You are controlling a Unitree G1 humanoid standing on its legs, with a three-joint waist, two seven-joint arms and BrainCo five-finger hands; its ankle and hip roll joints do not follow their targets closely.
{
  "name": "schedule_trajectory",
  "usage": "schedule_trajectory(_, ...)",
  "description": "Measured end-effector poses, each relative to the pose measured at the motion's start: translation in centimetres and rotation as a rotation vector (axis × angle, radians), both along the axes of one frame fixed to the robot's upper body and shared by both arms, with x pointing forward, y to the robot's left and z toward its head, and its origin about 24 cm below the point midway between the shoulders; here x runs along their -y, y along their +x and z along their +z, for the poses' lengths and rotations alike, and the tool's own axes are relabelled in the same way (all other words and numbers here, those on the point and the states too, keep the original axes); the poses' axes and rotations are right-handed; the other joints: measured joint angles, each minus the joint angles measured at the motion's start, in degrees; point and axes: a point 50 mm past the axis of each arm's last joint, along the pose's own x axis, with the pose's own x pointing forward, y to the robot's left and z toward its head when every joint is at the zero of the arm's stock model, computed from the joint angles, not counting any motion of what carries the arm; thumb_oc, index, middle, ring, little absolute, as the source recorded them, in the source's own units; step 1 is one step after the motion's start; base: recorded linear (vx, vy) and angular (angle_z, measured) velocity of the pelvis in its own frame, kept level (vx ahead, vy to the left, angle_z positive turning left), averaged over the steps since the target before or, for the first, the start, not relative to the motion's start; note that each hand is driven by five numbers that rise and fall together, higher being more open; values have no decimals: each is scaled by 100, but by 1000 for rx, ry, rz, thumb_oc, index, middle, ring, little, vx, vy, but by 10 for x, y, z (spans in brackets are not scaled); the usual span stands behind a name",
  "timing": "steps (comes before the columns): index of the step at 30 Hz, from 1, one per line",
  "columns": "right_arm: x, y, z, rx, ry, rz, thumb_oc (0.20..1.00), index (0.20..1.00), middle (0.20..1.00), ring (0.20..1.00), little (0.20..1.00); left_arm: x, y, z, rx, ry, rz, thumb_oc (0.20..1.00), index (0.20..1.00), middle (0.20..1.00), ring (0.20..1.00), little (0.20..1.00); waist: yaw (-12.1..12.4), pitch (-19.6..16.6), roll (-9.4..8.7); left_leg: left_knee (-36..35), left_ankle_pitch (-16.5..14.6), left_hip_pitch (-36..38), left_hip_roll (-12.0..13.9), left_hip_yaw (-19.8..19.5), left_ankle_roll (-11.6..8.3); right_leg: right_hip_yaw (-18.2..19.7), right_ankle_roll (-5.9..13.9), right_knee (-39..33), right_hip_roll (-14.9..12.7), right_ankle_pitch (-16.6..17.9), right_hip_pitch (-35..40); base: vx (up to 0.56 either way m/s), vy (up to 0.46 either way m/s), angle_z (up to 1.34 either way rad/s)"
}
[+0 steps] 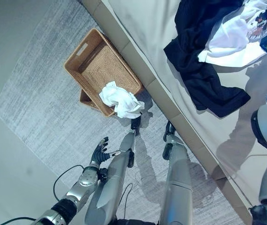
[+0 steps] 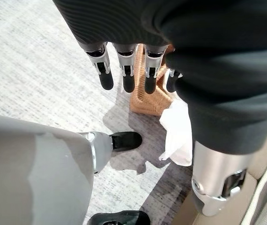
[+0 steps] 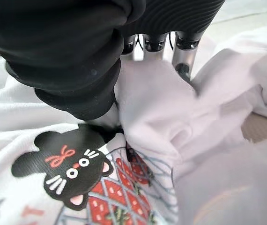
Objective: Pick up clothes into the bucket
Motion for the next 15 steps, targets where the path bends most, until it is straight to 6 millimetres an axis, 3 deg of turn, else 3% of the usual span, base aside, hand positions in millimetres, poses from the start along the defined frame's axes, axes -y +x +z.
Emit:
schedule_trajectory(7,-22,4,15,80,-22,112,200,200,200,200,200,-7,2,-2,-16,11,30,1000,1000,1000,1000,1000,-101,-1,-21,74,-13,594,2,-63,-6,-28,21,-164,26,14,745,-31,27,2)
schedule_trajectory(15,-59,0,38,255,-97,265,200,200,200,200,200,-32,-1,-6,-36,98,57,1000,1000,1000,1000,1000,-352,40,-198,184,-275,1441,152,34,36,18,252,-997,275,244,1970,-38,74,-13)
